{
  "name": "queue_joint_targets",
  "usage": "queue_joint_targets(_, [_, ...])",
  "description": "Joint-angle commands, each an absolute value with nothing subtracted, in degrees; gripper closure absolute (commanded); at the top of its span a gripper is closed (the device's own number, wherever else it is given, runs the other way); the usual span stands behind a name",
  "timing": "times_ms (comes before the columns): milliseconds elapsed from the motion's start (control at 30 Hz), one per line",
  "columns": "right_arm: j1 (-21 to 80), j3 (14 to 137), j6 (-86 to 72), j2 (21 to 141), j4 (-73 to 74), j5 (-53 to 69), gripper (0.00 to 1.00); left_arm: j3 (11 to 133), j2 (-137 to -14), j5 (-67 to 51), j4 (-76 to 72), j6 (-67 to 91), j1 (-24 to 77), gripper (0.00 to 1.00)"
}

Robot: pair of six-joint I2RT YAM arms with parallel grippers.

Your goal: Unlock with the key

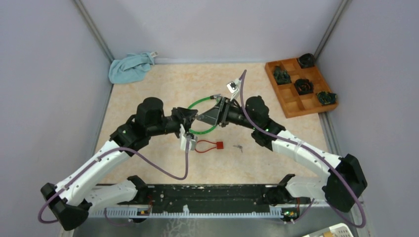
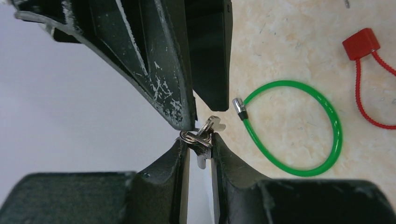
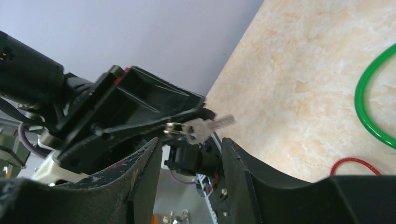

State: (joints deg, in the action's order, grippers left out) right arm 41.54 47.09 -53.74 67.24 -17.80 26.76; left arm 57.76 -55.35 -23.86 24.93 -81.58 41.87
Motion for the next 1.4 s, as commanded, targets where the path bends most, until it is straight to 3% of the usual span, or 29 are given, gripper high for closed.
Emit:
queue_joint_targets(0, [45.9, 51.9, -50.4, 65.3, -19.0, 18.9, 0.51, 56.7, -56.0, -19.1, 19.7, -86.8, 43.3, 0.87])
queue_joint_targets(667, [59.0, 55.4, -39.5, 66.5, -14.6, -15.2, 0.67, 56.7, -57.3, -14.0, 20.9, -86.9, 46.1, 0.84])
queue_joint_targets(867, [59.6, 54.9, -37.7, 68.6, -19.6, -17.2, 0.79, 56.9, -57.4, -13.9, 20.9, -85.7, 46.9, 0.82])
queue_joint_targets(1000, [59.6, 55.7, -35.9, 70.1, -21.7, -14.5, 1.0, 57.4, -58.0, -13.3, 20.9, -84.6, 47.2, 0.79])
queue_joint_targets(1067, [59.6, 54.7, -35.7, 69.5, -23.5, -13.0, 1.0, 57.5, -58.2, -12.7, 20.9, -84.2, 47.2, 0.76])
queue_joint_targets(1167, [59.5, 51.1, -36.0, 66.8, -26.7, -11.4, 1.0, 57.8, -58.3, -12.3, 20.3, -82.0, 47.2, 0.62])
queue_joint_targets(1233, [58.6, 48.3, -36.8, 64.0, -29.2, -9.0, 1.0, 58.4, -58.3, -12.3, 19.8, -78.9, 47.2, 0.46])
queue_joint_targets(1367, [54.2, 43.3, -42.0, 60.7, -32.9, -0.6, 1.0, 59.9, -58.0, -13.6, 21.4, -72.8, 47.2, 0.21])
